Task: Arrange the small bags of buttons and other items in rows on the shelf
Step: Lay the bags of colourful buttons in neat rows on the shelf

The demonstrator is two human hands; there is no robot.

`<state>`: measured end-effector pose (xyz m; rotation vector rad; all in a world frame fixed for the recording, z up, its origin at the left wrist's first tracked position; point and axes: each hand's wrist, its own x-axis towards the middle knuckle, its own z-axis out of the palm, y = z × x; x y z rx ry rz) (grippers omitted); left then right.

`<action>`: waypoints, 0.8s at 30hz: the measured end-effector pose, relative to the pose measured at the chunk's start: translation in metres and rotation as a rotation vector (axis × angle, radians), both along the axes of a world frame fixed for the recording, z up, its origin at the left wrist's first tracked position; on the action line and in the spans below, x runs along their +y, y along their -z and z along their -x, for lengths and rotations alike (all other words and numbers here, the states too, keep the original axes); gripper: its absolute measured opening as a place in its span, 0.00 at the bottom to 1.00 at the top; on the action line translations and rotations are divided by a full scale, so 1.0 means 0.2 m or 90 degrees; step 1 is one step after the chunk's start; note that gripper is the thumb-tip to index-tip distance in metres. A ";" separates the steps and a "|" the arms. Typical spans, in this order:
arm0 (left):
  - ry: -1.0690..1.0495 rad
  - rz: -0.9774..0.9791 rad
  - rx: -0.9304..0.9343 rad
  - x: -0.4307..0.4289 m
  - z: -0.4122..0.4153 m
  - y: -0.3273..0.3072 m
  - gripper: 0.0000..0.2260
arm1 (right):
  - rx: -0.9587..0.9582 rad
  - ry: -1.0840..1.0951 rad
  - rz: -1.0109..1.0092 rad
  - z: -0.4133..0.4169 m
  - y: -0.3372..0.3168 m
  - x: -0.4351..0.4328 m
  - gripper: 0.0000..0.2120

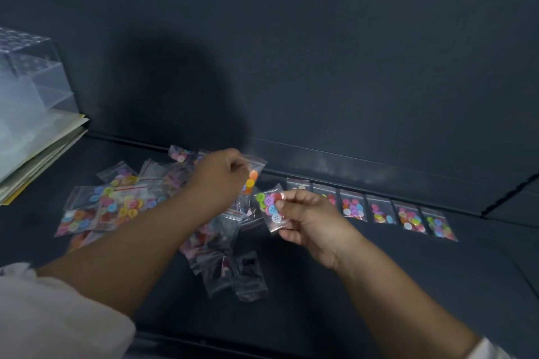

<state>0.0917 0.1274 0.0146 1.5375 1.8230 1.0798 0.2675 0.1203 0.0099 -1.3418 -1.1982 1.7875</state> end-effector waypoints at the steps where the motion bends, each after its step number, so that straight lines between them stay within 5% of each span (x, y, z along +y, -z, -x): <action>1: 0.008 0.027 -0.075 0.00 -0.03 -0.01 0.05 | -0.017 -0.003 -0.017 -0.02 0.00 0.00 0.04; 10: 0.051 0.257 -0.404 -0.07 -0.34 -0.09 0.03 | -0.038 -0.032 -0.096 -0.24 0.00 0.00 0.11; 17: 0.093 0.258 -0.338 -0.06 -0.55 -0.05 0.08 | -0.017 -0.039 -0.097 -0.46 -0.03 -0.01 0.06; 24: 0.003 0.233 -0.468 -0.06 -0.82 -0.02 0.09 | 0.048 0.156 -0.023 -0.68 0.01 0.02 0.07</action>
